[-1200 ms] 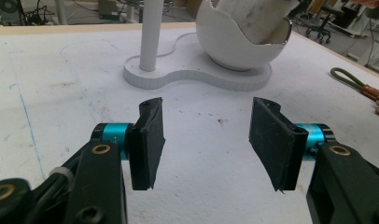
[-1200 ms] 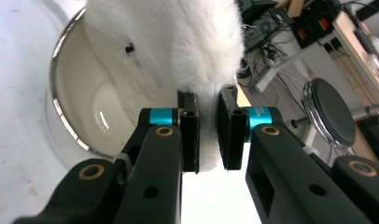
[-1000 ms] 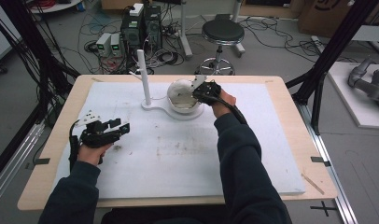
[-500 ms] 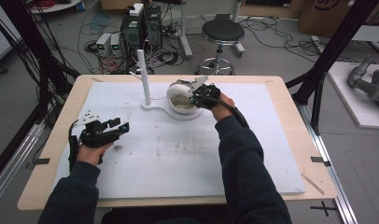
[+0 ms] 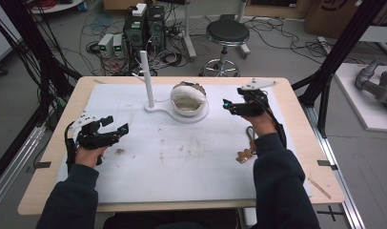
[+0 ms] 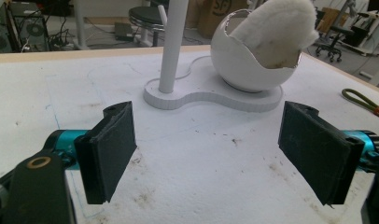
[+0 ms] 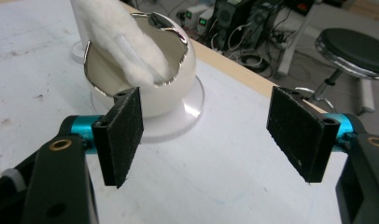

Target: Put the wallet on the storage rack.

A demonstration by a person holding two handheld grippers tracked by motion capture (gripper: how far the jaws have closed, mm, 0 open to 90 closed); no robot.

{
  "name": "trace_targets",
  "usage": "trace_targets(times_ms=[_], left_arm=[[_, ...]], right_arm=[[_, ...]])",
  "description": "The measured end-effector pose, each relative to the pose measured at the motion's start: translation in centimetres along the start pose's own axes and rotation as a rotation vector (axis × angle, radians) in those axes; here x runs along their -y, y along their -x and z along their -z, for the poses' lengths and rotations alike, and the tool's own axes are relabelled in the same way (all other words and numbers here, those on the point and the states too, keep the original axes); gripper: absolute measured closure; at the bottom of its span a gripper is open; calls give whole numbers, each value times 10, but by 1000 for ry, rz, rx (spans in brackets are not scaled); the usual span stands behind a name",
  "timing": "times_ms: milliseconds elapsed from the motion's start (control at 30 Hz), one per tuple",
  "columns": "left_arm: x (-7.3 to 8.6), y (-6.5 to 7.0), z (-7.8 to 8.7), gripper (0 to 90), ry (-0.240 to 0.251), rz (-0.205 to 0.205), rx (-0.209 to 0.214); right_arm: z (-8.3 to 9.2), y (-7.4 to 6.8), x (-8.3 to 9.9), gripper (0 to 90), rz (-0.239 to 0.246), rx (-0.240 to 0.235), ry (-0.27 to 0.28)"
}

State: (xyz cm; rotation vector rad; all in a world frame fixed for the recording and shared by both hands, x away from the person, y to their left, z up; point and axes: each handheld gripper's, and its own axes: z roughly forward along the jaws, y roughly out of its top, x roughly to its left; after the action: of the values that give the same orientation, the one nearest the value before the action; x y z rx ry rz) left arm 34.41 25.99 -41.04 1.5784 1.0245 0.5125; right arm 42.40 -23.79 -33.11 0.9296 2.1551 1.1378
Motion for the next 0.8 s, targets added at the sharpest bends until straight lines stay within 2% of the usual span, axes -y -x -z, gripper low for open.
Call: trace_targets(times_ms=[67, 100, 133, 167, 200, 233, 267, 300, 400, 467, 667, 800], left_arm=[[0, 0, 0, 189, 0, -5, -2], [0, 0, 0, 189, -1, -13, -5], [0, 1, 1, 189, 1, -29, -5], [0, 1, 1, 192, 1, -29, -5], [1, 1, 2, 193, 5, -53, -8], [1, 1, 2, 193, 5, -53, -8], [0, 0, 2, 193, 7, -44, -10], [0, 0, 2, 190, 7, -44, -10], [0, -1, 3, 190, 9, -15, -18], [0, -1, 3, 189, 3, -10, -22], [3, 1, 4, 190, -6, -12, -22], [3, 0, 5, 190, 1, -6, -20]], right_arm=[[4, 1, 5, 277, 2, 6, 4], [11, 1, 14, 272, 0, 27, -7], [20, 3, 31, 268, -19, 44, -11], [20, 3, 31, 268, -19, 44, -11], [27, 5, 48, 261, -44, 63, -16], [27, 5, 48, 261, -44, 63, -16], [32, 7, 64, 261, -67, 75, -32], [32, 7, 64, 261, -67, 75, -32], [38, 10, 82, 261, -110, 84, -43], [40, 11, 94, 256, -135, 91, -47], [44, 6, 97, 243, -109, 110, -45], [43, 6, 98, 242, -119, 118, -46]])
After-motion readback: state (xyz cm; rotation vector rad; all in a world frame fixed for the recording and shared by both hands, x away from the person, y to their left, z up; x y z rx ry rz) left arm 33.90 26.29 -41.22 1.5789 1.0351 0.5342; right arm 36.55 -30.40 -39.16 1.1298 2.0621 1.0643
